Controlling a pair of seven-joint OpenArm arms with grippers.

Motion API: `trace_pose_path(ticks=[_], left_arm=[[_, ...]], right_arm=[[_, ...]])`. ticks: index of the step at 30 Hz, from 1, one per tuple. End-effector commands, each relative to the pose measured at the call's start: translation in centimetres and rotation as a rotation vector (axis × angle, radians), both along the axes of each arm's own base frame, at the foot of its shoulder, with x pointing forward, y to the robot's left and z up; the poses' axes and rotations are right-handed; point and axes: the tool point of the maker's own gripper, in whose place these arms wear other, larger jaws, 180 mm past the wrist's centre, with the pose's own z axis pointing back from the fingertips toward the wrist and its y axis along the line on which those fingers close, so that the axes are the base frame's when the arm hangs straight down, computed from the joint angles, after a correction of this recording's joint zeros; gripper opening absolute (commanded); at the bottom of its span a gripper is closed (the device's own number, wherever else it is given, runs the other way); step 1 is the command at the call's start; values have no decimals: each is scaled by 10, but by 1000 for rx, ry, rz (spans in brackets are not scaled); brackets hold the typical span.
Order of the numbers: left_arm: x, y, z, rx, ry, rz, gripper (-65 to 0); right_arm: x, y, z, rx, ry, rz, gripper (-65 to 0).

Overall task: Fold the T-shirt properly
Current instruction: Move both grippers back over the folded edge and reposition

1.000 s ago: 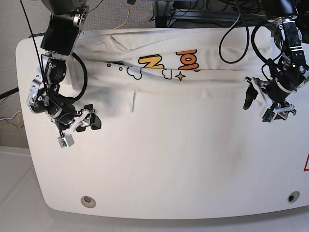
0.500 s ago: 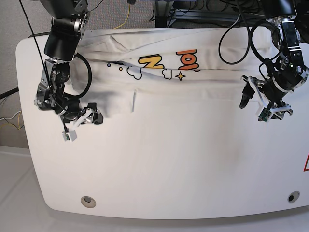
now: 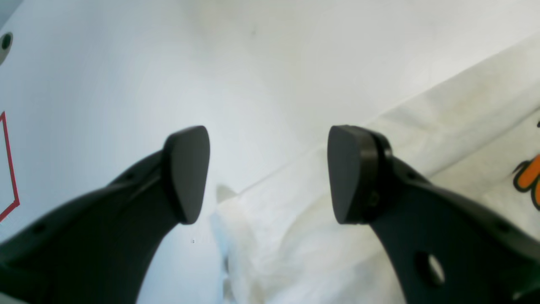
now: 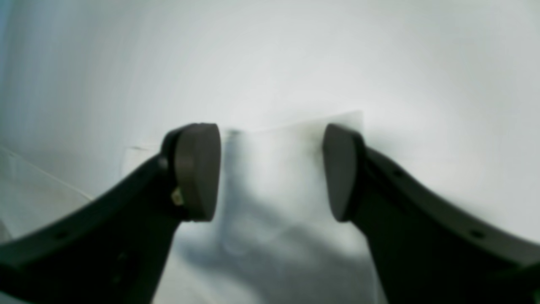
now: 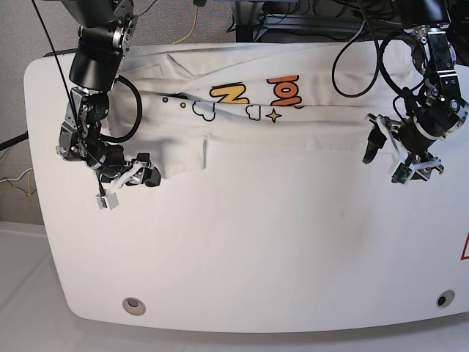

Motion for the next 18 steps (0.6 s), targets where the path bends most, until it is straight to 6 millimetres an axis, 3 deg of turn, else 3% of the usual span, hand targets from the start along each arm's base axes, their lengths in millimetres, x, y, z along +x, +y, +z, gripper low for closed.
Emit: trace_pose_path(ticks=[1, 2, 7, 18], left_arm=[[4, 2, 10, 4, -31, -1, -237], [3, 3, 9, 10, -25, 0, -235], [3, 3, 9, 9, -26, 1, -236], [5, 4, 12, 11, -33, -2, -232]], right_arm=[[10, -9, 15, -28, -43, 6, -393], [12, -9, 18, -34, -50, 13, -461], [11, -7, 19, -47, -50, 36, -642], [-1, 15, 23, -58, -5, 119, -650]])
